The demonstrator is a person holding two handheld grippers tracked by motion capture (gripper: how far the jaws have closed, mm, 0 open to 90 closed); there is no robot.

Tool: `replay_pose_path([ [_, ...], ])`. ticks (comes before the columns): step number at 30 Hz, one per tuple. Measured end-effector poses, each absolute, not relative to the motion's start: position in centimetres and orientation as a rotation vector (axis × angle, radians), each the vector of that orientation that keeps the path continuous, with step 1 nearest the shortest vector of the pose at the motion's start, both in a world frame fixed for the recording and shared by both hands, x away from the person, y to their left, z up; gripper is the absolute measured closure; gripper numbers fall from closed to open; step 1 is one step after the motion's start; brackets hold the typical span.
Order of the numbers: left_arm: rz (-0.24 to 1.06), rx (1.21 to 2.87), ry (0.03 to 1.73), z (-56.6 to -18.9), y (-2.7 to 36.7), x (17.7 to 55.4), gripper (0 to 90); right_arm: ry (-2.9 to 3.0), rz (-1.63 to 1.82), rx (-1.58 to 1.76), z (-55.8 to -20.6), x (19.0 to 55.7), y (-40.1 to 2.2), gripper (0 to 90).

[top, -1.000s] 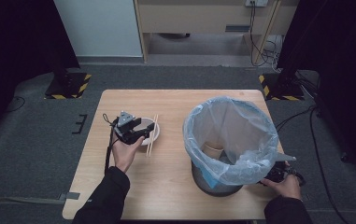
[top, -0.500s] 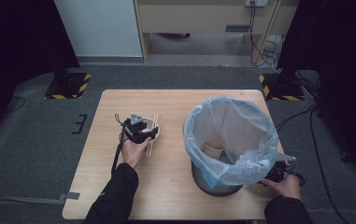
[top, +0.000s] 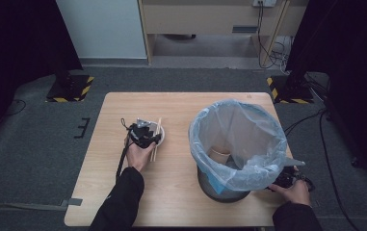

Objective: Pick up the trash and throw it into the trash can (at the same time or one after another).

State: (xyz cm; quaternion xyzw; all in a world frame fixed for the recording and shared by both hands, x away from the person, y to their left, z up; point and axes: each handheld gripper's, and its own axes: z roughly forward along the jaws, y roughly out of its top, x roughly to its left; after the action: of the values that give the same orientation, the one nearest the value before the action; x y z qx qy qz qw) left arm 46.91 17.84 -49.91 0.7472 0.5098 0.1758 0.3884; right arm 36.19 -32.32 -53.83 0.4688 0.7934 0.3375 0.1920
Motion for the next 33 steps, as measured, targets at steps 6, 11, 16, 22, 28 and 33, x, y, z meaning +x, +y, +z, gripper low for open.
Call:
replay_pose_path([
  [6, 0.406, 1.896, 1.314, -50.0, 17.8, 47.0, 69.5, 2.230, 0.946, 1.315, -53.8, 36.2, -32.3, 5.0],
  [11, 0.393, 1.898, 1.330, -50.1, 17.8, 47.0, 77.5, 2.231, 0.946, 1.314, -53.8, 36.2, -32.3, 5.0],
  [16, 0.380, 1.897, 1.339, -50.1, 17.9, 47.0, 79.4, 2.231, 0.946, 1.314, -53.8, 36.2, -32.3, 5.0],
  [22, 0.365, 1.878, 1.342, -49.7, 18.3, 46.9, 79.5, 2.232, 0.946, 1.313, -53.8, 36.2, -32.3, 5.0],
  [28, 0.366, 1.837, 1.303, -48.5, 18.8, 46.3, 79.6, 2.232, 0.946, 1.313, -53.8, 36.2, -32.3, 5.0],
  [33, 0.380, 1.810, 1.267, -47.3, 19.5, 45.5, 79.5, 2.230, 0.947, 1.312, -53.8, 36.2, -32.3, 5.0],
])
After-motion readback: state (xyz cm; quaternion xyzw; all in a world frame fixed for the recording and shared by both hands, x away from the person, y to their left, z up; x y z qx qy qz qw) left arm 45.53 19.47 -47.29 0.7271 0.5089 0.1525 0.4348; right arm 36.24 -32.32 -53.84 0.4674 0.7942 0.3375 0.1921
